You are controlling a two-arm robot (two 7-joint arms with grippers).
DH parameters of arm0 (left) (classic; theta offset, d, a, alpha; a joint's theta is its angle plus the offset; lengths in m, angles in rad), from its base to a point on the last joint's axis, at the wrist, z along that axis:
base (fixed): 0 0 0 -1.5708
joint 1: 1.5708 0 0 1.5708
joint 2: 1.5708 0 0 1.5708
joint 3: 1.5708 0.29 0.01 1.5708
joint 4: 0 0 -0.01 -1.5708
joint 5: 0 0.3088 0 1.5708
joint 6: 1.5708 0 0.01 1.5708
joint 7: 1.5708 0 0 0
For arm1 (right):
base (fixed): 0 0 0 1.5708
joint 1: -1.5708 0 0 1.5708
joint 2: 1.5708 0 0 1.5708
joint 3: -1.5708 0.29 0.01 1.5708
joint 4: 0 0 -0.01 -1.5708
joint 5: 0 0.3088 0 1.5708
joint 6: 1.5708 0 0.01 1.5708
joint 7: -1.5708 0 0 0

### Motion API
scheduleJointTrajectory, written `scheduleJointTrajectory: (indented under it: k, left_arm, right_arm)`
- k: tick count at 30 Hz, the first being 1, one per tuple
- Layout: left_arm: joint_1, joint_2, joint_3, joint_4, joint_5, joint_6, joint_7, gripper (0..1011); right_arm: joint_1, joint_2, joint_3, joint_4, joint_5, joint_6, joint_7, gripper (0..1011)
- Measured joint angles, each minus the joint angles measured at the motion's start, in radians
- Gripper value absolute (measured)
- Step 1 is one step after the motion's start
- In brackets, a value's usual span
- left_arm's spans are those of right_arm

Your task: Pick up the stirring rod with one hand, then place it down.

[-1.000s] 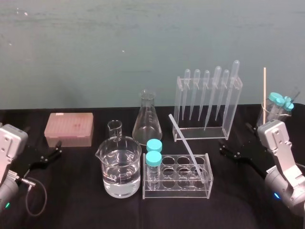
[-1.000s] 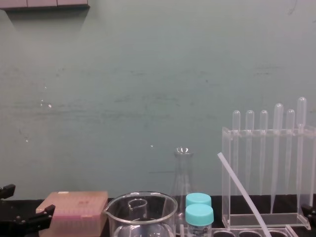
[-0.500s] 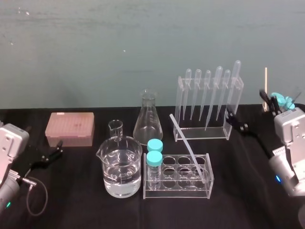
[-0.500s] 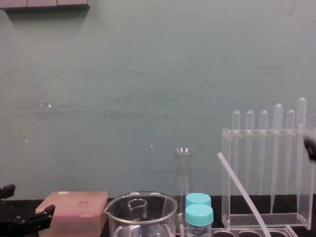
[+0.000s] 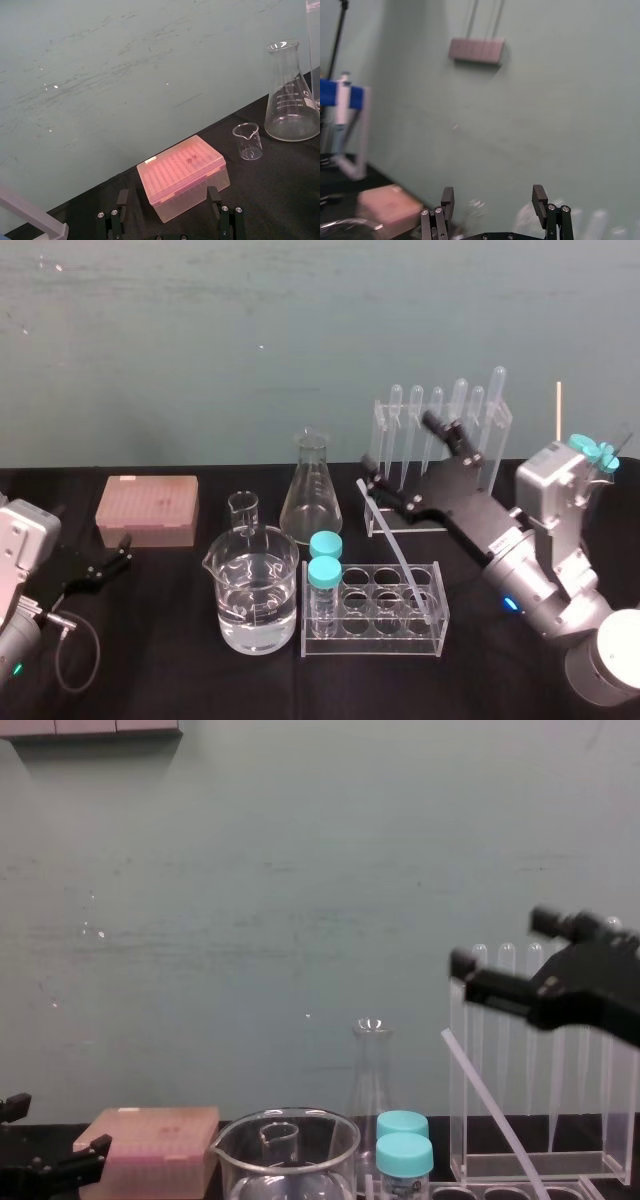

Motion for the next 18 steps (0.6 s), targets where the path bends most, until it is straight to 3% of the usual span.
scheduleJointTrajectory:
  k: [8, 18]
  left_arm:
    - [0.0, 0.0, 0.0, 0.0, 0.0, 0.0, 0.0, 1000]
    - [0.0, 0.0, 0.0, 0.0, 0.0, 0.0, 0.0, 1000]
  right_arm:
    - [0.039, -0.032, -0.017, 0.056, 0.092, 0.19, 0.101, 1000]
    - [0.082, -0.069, -0.026, 0.146, 0.133, 0.327, 0.181, 1000]
